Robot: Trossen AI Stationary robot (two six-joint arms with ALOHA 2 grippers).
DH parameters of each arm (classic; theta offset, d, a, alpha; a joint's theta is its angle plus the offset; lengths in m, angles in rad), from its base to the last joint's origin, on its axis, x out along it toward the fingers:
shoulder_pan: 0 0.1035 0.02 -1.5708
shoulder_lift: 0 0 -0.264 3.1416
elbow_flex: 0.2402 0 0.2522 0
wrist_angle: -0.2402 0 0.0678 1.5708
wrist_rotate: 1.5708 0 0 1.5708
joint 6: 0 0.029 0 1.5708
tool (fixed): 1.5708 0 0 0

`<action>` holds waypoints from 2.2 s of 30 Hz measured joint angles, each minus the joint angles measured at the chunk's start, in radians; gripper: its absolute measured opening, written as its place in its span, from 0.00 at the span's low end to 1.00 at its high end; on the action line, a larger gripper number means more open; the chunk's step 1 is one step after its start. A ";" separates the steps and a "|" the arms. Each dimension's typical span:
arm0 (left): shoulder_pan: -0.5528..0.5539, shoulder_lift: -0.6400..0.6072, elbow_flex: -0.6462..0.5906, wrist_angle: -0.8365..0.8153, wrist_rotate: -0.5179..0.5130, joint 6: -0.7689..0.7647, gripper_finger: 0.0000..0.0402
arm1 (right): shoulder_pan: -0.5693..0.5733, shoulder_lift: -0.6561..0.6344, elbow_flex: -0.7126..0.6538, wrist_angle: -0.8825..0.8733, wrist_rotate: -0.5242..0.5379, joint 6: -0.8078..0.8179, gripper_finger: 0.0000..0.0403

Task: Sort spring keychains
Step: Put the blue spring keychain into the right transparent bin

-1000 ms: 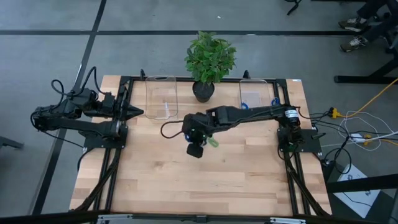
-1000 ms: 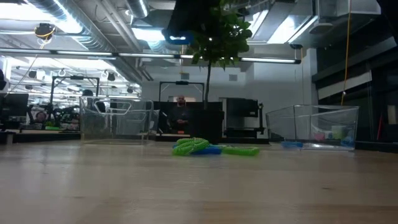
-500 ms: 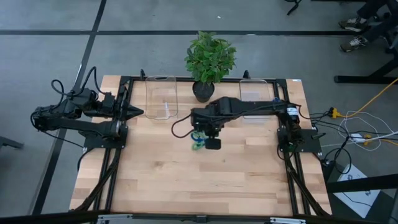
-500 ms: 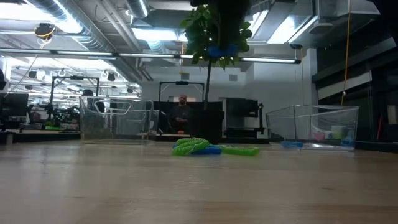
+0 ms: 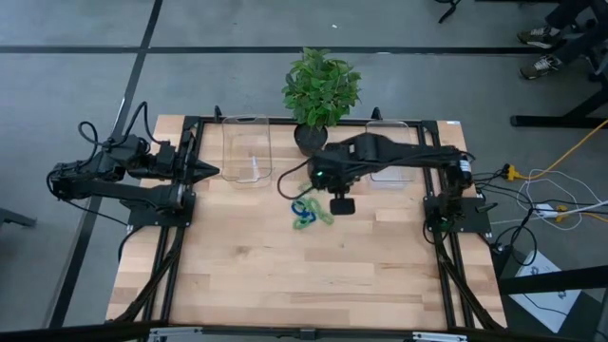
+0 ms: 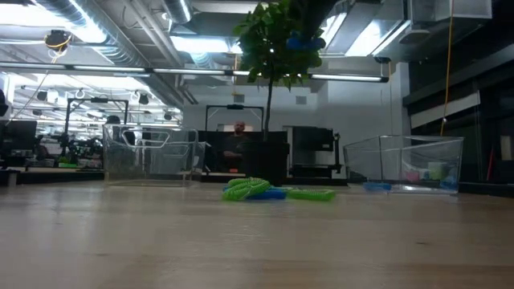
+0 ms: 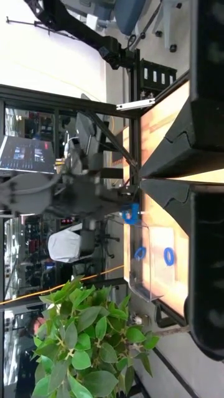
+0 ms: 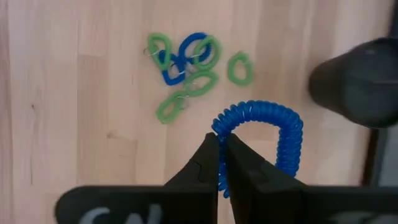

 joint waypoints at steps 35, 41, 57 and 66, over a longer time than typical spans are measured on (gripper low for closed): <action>0.000 0.000 0.000 0.000 0.000 0.000 0.03 | -0.039 -0.425 -0.055 -0.094 0.423 0.243 0.04; 0.000 0.000 0.000 0.000 0.000 0.000 0.02 | -0.039 -0.501 -0.259 -0.094 0.571 0.370 0.04; 0.000 0.000 0.000 0.000 0.000 0.000 0.03 | -0.122 -0.717 -0.805 0.060 0.606 0.624 0.06; 0.000 0.000 0.000 0.000 0.000 0.000 0.02 | -0.194 -0.752 -0.985 0.238 0.605 0.602 0.07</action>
